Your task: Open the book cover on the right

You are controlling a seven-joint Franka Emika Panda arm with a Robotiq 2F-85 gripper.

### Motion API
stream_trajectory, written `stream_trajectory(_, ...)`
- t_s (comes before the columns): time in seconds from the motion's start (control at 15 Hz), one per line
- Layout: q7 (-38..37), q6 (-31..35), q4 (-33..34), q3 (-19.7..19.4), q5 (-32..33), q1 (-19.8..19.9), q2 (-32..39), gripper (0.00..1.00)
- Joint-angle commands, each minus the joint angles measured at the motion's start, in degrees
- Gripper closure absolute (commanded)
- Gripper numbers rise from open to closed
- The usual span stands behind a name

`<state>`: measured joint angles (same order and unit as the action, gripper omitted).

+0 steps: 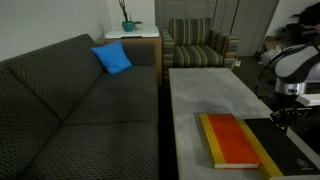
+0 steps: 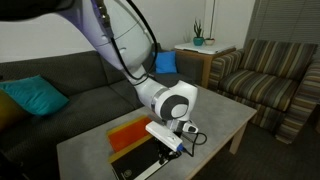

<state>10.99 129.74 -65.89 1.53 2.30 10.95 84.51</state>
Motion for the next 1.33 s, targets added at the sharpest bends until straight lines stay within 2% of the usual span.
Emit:
stream_trajectory(0.0, 3.64, -4.03, 2.78, 2.03, -2.02, 0.99, -0.03, 1.00)
stream_trajectory(0.33, 6.30, -10.62, 6.15, 1.71, -1.10, -0.04, -0.09, 1.00)
stream_trajectory(0.67, 12.99, -17.18, 9.31, 3.10, -1.34, 0.24, -0.12, 1.00)
stream_trajectory(0.93, 17.61, -20.53, 10.99, 4.59, -2.21, 0.80, -0.15, 1.00)
stream_trajectory(1.27, 17.84, -22.43, 11.48, 5.45, -3.28, 0.37, -0.16, 1.00)
